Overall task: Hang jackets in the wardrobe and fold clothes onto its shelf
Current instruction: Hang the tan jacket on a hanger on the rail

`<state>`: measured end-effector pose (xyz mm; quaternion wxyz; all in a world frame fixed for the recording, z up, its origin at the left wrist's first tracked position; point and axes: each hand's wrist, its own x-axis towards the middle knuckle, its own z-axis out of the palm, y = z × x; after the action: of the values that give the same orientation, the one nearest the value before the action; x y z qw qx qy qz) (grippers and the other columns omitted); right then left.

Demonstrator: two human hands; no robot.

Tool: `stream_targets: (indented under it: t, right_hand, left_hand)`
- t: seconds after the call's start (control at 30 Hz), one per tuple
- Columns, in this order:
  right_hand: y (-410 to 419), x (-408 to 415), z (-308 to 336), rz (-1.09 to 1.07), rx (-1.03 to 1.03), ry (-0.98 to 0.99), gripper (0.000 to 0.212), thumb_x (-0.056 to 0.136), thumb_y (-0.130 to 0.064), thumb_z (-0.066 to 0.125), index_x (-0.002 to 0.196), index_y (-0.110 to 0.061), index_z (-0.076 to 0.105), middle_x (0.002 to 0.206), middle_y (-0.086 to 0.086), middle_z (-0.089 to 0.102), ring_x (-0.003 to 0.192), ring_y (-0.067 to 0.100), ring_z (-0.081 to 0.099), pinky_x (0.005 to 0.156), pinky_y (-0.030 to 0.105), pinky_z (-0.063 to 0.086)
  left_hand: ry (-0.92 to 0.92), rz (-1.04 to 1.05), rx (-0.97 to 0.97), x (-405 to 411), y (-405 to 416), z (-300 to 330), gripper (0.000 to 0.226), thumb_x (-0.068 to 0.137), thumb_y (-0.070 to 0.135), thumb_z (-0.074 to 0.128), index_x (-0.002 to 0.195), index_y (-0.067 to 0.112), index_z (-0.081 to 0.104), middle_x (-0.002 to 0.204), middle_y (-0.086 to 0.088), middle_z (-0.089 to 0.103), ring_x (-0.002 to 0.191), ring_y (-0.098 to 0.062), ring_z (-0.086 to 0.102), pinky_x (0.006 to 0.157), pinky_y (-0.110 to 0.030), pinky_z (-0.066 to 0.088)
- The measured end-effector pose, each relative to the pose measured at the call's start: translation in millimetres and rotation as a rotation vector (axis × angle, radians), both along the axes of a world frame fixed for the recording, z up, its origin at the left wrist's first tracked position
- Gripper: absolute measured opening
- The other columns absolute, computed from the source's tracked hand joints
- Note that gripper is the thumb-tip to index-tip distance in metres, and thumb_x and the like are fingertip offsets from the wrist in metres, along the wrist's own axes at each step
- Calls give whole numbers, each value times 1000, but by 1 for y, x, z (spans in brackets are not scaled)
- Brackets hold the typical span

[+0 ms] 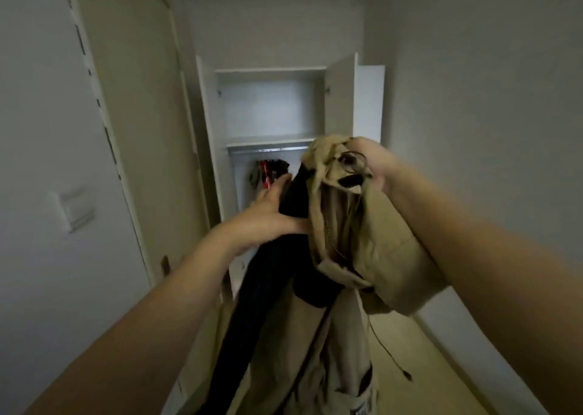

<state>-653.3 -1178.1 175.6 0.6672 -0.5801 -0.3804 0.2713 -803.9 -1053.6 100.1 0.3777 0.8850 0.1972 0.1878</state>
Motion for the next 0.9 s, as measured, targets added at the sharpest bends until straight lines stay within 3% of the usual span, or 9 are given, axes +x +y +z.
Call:
stream_targets:
  t: [0.07, 0.13, 0.27, 0.43, 0.53, 0.6, 0.67, 0.73, 0.9]
  right_hand:
    - [33, 12, 7, -2, -184, -239, 34, 99, -8, 38, 127, 7, 52, 76, -1, 47, 62, 7, 45, 47, 12, 44]
    - [52, 23, 14, -38, -292, -532, 33, 97, -6, 41, 122, 8, 57, 81, 4, 56, 65, 12, 49, 51, 15, 44]
    - [72, 90, -2, -210, -377, -787, 12, 86, -13, 55, 92, -9, 64, 87, 8, 63, 82, 23, 59, 57, 25, 42]
    - [86, 149, -88, -588, -358, -961, 55, 79, -26, 64, 129, -22, 42, 129, 9, 40, 109, 29, 49, 94, 40, 43]
    - [77, 152, -166, -820, -39, -1192, 33, 77, -27, 61, 107, -20, 49, 108, 1, 42, 99, 19, 43, 87, 32, 37]
    - [78, 159, -216, -576, -59, -1309, 14, 79, -28, 54, 92, -24, 50, 95, -5, 44, 85, 13, 43, 79, 28, 38]
    - [95, 174, -244, -247, -372, -1084, 12, 88, -31, 48, 96, -29, 56, 98, -5, 56, 85, 13, 51, 78, 33, 46]
    - [127, 198, -255, -157, -667, -706, 33, 95, -39, 48, 125, -29, 56, 126, -6, 56, 109, 15, 52, 92, 26, 40]
    - [216, 260, -238, -209, -447, -211, 96, 79, -39, 76, 151, -19, 17, 151, -1, 31, 139, 19, 31, 107, 27, 28]
  left_hand:
    - [-152, 44, -34, 26, 18, -9, 54, 76, 38, 75, 126, 27, 58, 123, 0, 64, 120, -23, 56, 97, -37, 49]
    - [-259, 172, -160, 44, 38, -14, 23, 92, 19, 60, 114, 23, 66, 103, 1, 71, 107, -25, 64, 79, -26, 54]
    - [-588, 253, -605, 78, 80, 2, 32, 101, 14, 43, 127, 10, 61, 113, -17, 69, 104, -32, 65, 90, -41, 55]
    - [-600, 233, -661, 161, 95, 21, 32, 103, 18, 39, 124, 7, 61, 104, -11, 69, 90, -23, 66, 72, -29, 55]
    - [-503, 141, -745, 210, 114, 28, 35, 103, 29, 38, 108, 9, 66, 90, -6, 70, 78, -19, 67, 64, -26, 54]
    - [-434, 71, -774, 238, 134, 33, 37, 103, 32, 41, 90, 11, 68, 82, -6, 72, 72, -20, 69, 60, -26, 55]
    - [-351, -1, -786, 264, 152, 37, 43, 101, 33, 45, 74, 12, 71, 72, -6, 72, 65, -20, 70, 53, -25, 54]
    - [-275, -71, -791, 286, 171, 39, 53, 99, 35, 49, 57, 15, 73, 65, -4, 71, 56, -18, 69, 48, -23, 53]
    - [-176, -135, -854, 314, 238, 45, 55, 96, 38, 53, 51, 14, 71, 61, -6, 69, 48, -18, 66, 43, -22, 50]
